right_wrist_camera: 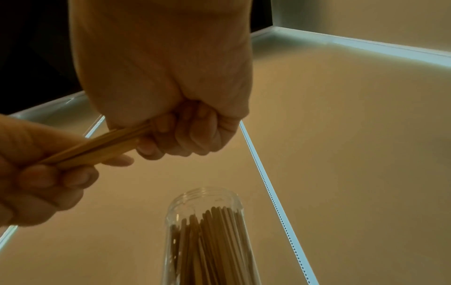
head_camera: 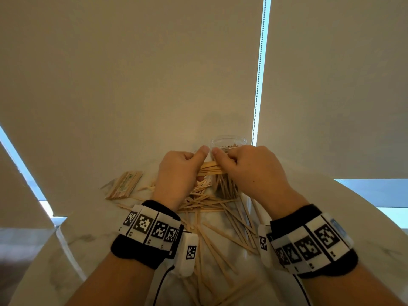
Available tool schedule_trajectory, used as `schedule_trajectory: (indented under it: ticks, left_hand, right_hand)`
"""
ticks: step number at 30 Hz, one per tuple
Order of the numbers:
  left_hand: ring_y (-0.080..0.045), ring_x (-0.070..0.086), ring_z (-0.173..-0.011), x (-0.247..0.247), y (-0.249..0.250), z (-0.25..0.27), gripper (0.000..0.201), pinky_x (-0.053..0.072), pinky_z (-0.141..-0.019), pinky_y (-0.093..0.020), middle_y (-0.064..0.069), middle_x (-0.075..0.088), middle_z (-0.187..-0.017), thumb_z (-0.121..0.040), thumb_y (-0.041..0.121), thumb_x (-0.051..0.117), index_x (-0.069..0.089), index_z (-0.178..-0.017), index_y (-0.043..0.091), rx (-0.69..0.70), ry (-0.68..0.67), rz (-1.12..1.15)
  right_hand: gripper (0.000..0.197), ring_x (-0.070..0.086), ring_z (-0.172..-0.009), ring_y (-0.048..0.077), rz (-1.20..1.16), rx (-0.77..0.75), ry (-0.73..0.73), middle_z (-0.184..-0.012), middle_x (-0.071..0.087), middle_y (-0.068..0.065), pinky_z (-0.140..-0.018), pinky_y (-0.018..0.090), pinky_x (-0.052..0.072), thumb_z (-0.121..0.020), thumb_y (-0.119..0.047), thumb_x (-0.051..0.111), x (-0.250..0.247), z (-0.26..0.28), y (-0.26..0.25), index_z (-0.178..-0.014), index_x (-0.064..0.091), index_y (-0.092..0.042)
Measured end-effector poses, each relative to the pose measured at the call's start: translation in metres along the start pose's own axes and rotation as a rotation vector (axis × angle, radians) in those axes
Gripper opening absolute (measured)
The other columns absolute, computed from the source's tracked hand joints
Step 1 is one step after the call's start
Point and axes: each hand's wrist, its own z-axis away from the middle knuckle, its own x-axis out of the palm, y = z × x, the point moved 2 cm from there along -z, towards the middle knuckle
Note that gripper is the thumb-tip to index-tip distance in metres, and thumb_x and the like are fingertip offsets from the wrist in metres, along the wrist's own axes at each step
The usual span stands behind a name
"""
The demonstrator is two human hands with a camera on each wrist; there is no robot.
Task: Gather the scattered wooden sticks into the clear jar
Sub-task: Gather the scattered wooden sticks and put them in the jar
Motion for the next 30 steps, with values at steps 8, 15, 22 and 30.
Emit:
schedule_trajectory:
  ticks: [8,15,22,30]
  left_hand:
    - [-0.016,0.06,-0.059,-0.003,-0.015,-0.009,0.039,0.046,-0.049,-0.026,-0.005,0.071,-0.073,-0.105,0.041,0.053,0.071,-0.094,0.008,-0.216,0.133,0.361]
    - [-0.015,0.063,-0.104,0.03,-0.021,-0.023,0.061,0.059,-0.089,-0.04,0.0,0.061,-0.118,-0.082,0.043,0.082,0.051,-0.131,0.025,-0.206,-0.116,0.145]
    - [-0.029,0.028,-0.15,0.062,-0.019,-0.072,0.143,0.034,-0.118,-0.048,-0.012,0.025,-0.164,-0.059,0.053,0.095,-0.001,-0.163,0.027,-0.115,-0.294,-0.074]
    - [-0.027,0.053,-0.13,0.072,-0.039,-0.08,0.118,0.048,-0.108,-0.045,-0.007,0.051,-0.145,-0.068,0.046,0.093,0.019,-0.157,0.025,-0.03,-0.309,-0.208]
  right_hand:
    - [0.066,0.05,-0.047,0.018,0.034,0.262,0.123,-0.045,0.046,0.001,-0.047,0.027,0.033,-0.095,-0.063,0.039,-0.042,-0.018,0.042,-0.052,0.058,-0.017]
    - [0.045,0.059,-0.064,0.019,0.351,0.181,-0.019,-0.067,0.06,0.0,-0.056,0.027,0.041,-0.09,-0.058,0.053,-0.041,-0.094,0.048,-0.073,0.063,-0.018]
    - [0.04,0.06,-0.067,0.016,0.531,-0.112,-0.42,-0.066,0.06,-0.001,-0.056,0.027,0.045,-0.087,-0.047,0.068,0.001,-0.134,0.016,-0.066,0.058,-0.015]
    - [0.024,0.062,-0.068,0.016,0.627,-0.26,-0.421,-0.071,0.063,0.0,-0.068,0.029,0.056,-0.09,-0.033,0.066,0.026,-0.135,0.011,-0.081,0.07,-0.011]
